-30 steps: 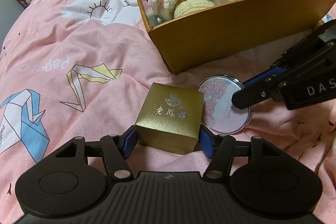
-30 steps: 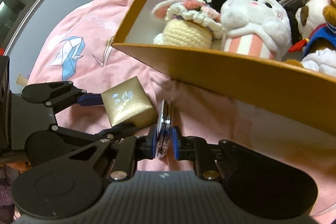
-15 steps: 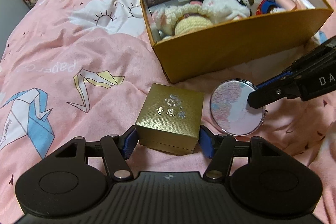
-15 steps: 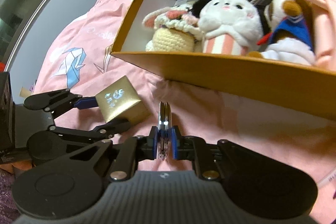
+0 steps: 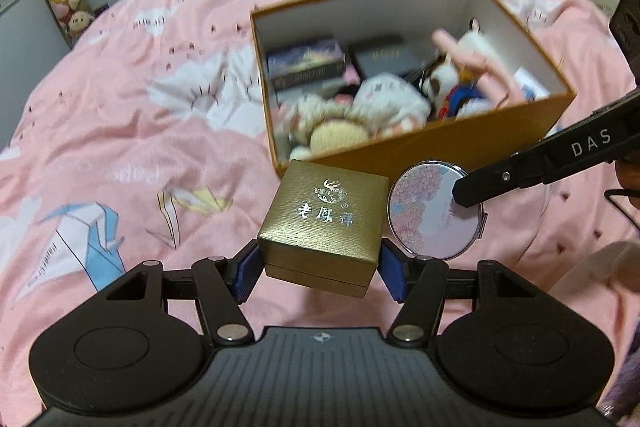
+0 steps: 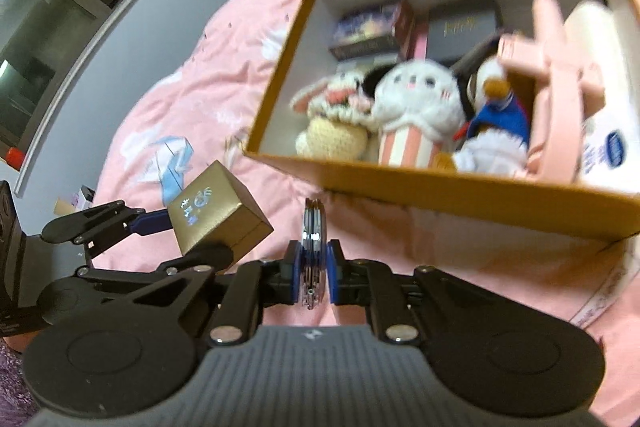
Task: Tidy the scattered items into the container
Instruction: 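Lift the mirror and gold gift box and carry both over the box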
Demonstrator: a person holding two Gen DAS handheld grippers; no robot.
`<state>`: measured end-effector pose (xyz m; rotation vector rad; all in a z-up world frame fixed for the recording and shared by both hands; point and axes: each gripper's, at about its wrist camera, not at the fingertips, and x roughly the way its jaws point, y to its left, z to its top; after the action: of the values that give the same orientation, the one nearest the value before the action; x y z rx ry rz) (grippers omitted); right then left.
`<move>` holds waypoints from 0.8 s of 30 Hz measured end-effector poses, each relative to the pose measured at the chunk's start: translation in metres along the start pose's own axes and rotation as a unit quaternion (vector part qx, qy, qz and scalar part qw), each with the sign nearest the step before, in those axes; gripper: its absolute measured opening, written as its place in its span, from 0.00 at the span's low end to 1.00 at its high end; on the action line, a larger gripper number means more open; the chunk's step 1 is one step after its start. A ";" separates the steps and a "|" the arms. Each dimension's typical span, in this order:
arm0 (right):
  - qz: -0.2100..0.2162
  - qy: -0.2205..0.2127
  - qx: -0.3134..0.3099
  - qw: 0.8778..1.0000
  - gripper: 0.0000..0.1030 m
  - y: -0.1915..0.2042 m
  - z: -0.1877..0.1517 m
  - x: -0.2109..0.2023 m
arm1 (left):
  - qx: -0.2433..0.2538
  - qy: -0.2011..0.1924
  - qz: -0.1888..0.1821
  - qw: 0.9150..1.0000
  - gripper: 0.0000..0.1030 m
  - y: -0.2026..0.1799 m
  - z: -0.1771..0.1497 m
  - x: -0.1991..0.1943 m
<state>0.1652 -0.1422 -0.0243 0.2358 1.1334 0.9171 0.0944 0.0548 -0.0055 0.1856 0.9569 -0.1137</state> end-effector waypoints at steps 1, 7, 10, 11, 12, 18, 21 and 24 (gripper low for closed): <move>0.001 -0.008 -0.001 1.000 0.14 0.001 0.002 -0.007 | -0.003 -0.007 -0.002 1.000 0.69 0.000 0.003 -0.003; 0.016 -0.051 0.017 0.998 0.14 -0.001 0.022 -0.042 | -0.006 -0.044 -0.001 0.999 0.69 -0.001 0.023 -0.018; 0.014 -0.076 0.018 0.997 0.14 -0.003 0.038 -0.055 | -0.008 -0.058 0.001 0.998 0.69 0.001 0.036 -0.018; 0.010 -0.084 0.017 0.996 0.14 -0.004 0.045 -0.056 | -0.008 -0.062 0.003 0.998 0.69 0.002 0.041 -0.017; 0.007 -0.091 0.018 0.996 0.14 -0.005 0.053 -0.057 | -0.007 -0.065 0.005 0.998 0.69 0.003 0.046 -0.015; -0.016 -0.110 0.041 0.993 0.14 -0.025 0.096 -0.043 | -0.010 -0.078 0.000 0.997 0.69 0.009 0.073 -0.002; -0.036 -0.114 0.060 0.991 0.14 -0.040 0.115 -0.030 | -0.007 -0.079 -0.003 0.997 0.69 0.009 0.083 0.009; -0.050 -0.111 0.081 0.989 0.14 -0.057 0.131 -0.015 | -0.010 -0.076 -0.009 0.997 0.69 0.011 0.092 0.023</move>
<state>0.3046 -0.1534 0.0103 0.4007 1.0026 0.6927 0.1831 0.0461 0.0287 0.1469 0.8073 -0.1334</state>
